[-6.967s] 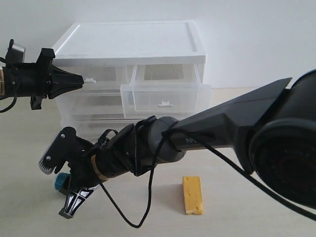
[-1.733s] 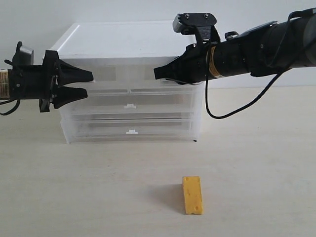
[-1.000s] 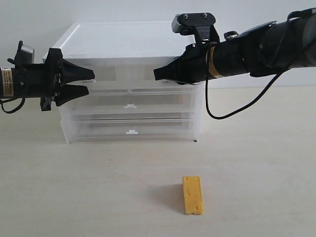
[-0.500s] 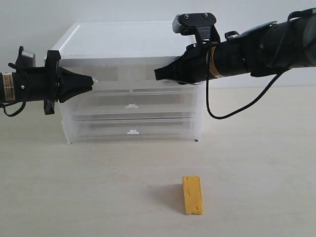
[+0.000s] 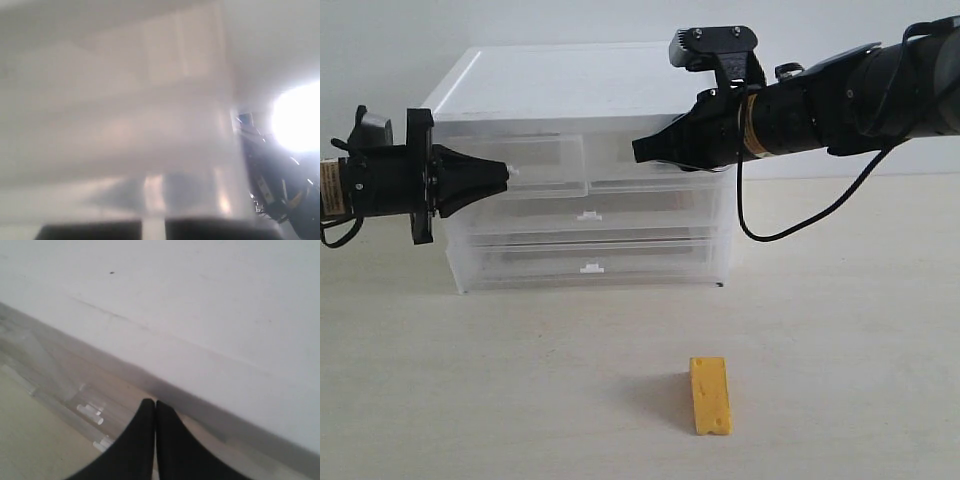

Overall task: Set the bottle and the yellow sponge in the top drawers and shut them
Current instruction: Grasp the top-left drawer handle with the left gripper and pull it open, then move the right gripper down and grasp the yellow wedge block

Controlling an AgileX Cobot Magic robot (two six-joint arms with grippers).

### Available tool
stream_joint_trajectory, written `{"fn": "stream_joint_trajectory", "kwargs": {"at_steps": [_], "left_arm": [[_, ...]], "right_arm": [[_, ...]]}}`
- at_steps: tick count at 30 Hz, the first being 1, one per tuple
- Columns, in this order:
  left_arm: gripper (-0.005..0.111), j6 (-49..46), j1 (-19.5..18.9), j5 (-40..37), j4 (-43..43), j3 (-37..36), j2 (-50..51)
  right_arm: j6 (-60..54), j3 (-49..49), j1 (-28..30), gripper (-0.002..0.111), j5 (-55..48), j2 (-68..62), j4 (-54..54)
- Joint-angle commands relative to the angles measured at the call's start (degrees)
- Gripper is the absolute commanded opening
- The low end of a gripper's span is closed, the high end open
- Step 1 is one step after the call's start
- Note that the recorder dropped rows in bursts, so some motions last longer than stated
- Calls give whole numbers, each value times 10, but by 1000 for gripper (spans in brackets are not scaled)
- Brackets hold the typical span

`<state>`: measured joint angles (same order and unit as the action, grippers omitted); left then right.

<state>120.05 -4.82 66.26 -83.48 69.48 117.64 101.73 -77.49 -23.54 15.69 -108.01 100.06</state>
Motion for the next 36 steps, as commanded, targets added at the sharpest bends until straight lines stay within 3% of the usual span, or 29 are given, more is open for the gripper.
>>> {"fn": "stream_joint_trajectory", "kwargs": {"at_steps": [1,19,28,30,33,34,36], "left_arm": [[4,-2,8,37,-34,-42,-26],[4,-64,8,37,-35,-196,-121],[4,-69,8,36,-35,-209,-131],[18,-80,8,37,-27,-209,-131],[61,-88,8,37,-29,-207,-131],[69,-86,8,37,-29,-207,-131],[70,-79,6,37,-32,-202,-136]], "right_arm": [[3,-5,6,0,-42,0,-4],[11,-5,6,0,-34,0,-4],[17,-5,6,0,-31,0,-4],[17,-5,6,0,-31,0,-4],[17,-5,6,0,-33,0,-4],[17,-5,6,0,-31,0,-4],[17,-5,6,0,-22,0,-4]]}}
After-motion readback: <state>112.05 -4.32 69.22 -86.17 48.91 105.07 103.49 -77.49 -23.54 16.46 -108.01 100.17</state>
